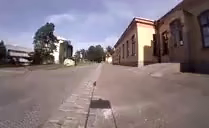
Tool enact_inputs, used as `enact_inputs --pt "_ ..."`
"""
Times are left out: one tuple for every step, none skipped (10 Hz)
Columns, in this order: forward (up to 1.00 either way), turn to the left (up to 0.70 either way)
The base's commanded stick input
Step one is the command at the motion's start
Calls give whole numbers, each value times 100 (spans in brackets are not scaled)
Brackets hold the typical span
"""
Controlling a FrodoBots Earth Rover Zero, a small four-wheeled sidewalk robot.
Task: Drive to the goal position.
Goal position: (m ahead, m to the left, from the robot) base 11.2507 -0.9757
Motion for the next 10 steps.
enact_inputs --pt "45 -27" --pt "45 -16" --pt "45 -7" --pt "45 -1" --pt "45 0" --pt "45 0" --pt "45 -15" --pt "45 -27" --pt "45 -27" --pt "45 -20"
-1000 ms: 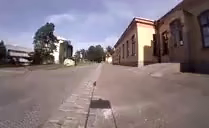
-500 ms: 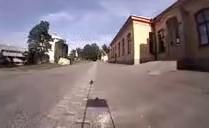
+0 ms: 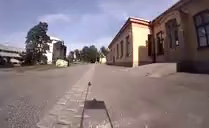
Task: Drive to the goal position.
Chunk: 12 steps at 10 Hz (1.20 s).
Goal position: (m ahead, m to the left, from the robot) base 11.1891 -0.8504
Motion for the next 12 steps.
enact_inputs --pt "45 -7" --pt "45 0" --pt "45 0" --pt "45 0" --pt "45 0" --pt "45 0" --pt "45 0" --pt "45 0" --pt "45 0" --pt "45 0" --pt "45 0" --pt "45 0"
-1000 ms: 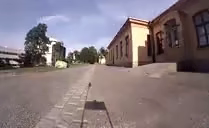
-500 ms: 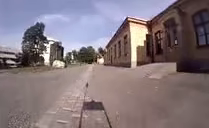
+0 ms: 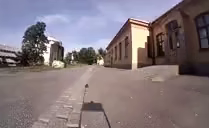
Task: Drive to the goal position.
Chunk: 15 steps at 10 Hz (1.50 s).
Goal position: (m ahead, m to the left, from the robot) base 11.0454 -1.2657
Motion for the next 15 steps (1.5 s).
enact_inputs --pt "45 0" --pt "45 0" --pt "45 0" --pt "45 0" --pt "45 0" --pt "45 0" --pt "45 0" --pt "45 0" --pt "45 0" --pt "45 0" --pt "45 0" --pt "45 0" --pt "45 0" --pt "45 0" --pt "45 0"
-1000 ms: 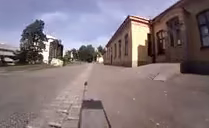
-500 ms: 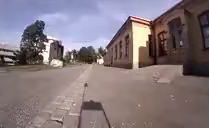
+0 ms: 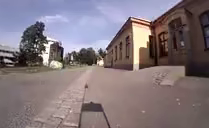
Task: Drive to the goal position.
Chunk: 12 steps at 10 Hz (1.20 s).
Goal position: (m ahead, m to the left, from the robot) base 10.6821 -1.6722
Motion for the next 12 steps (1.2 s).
enact_inputs --pt "45 0" --pt "45 0" --pt "45 0" --pt "45 0" --pt "45 0" --pt "45 0" --pt "45 0" --pt "45 0" --pt "45 0" --pt "45 0" --pt "45 0" --pt "45 0"
